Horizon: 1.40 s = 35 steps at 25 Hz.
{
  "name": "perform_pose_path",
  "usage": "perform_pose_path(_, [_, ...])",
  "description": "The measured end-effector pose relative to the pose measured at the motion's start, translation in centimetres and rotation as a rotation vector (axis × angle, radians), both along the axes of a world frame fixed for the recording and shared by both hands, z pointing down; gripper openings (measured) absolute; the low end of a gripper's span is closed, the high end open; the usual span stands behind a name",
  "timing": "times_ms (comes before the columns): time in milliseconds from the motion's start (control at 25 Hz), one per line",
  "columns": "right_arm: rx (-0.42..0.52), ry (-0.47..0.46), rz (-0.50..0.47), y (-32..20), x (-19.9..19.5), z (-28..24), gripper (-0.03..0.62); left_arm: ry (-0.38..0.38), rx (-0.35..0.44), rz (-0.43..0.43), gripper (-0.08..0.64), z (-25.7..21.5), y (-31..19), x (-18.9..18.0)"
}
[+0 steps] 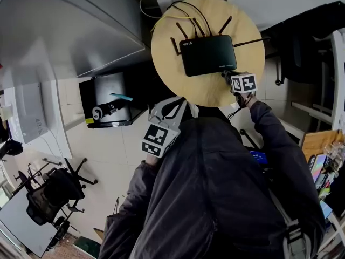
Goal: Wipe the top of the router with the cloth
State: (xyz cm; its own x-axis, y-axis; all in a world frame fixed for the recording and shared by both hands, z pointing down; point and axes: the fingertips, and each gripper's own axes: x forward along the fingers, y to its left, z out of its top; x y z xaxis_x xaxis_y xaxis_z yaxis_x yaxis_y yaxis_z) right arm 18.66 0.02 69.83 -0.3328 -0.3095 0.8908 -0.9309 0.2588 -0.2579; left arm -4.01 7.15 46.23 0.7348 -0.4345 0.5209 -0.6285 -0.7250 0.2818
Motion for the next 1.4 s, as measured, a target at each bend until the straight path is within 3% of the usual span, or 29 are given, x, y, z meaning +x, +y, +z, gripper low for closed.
perform_pose_path(160, [0.011, 0.033, 0.058, -0.2, 3.0, 0.1, 0.028, -0.001, -0.001, 0.008, 0.0, 0.0, -0.1, 0.1])
perform_pose_path(280, [0.023, 0.046, 0.033, -0.1, 2.7, -0.1, 0.028, 0.0, -0.004, 0.017, 0.0, 0.0, -0.1, 0.3])
perform_pose_path(400, [0.065, 0.029, -0.058, 0.6, 0.8, -1.6, 0.028, 0.003, 0.005, 0.025, 0.0, -0.1, 0.0, 0.5])
perform_pose_path(560, [0.189, -0.007, -0.243, 2.2, -3.1, -6.5, 0.028, 0.011, 0.009, 0.027, 0.0, -0.2, 0.0, 0.5])
perform_pose_path(720, [0.335, 0.023, -0.41, 4.1, -5.7, -11.8, 0.028, 0.022, 0.012, 0.038, 0.0, -0.3, 0.3, 0.8])
perform_pose_path(880, [0.448, 0.05, -0.514, 5.3, -7.7, -16.2, 0.028, 0.03, 0.021, 0.054, 0.0, -0.2, 0.4, 1.1])
perform_pose_path(1120, [0.53, 0.045, -0.549, 6.5, -9.1, -20.1, 0.028, 0.042, 0.035, 0.075, 0.0, -0.3, 0.9, 1.5])
perform_pose_path(1400, [0.553, 0.04, -0.545, 7.2, -9.7, -21.5, 0.028, 0.047, 0.043, 0.093, 0.0, -0.6, 1.4, 1.7])
